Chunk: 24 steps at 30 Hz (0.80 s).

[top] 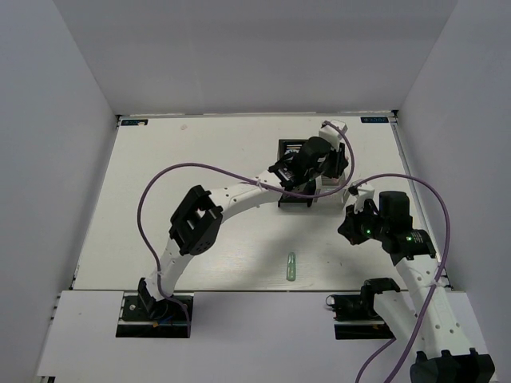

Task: Sort the stationery into containers
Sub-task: Place the pen in the storage box.

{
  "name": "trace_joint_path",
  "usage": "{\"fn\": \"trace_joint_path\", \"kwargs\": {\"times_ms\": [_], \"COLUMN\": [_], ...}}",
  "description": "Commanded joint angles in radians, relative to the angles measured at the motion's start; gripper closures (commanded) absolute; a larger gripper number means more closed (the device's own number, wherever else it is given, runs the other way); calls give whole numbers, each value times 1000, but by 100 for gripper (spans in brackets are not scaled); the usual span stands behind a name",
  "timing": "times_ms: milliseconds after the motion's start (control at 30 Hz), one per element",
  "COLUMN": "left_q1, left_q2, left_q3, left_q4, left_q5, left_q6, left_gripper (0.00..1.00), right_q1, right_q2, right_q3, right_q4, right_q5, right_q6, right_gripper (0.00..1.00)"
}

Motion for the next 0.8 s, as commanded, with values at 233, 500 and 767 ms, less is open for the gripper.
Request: {"fn": "trace_joint_path", "kwargs": {"times_ms": [233,500,767], "left_q1": [26,26,23], "left_q2": [18,25,28], "left_q3": [1,-14,1], "left_q4": [97,40,2], "left_q5": [36,18,1], "left_q6": [17,35,37], "left_gripper": [100,83,52], "right_q1": [-22,-33,-49], "right_q2": [13,15,9], "right_q3": [-5,-5,-7], "right_q4": [32,29,26], "right_q5": [-11,-30,-65], "right_q6": [-8,-9,-14], "right_gripper": [100,81,67]}}
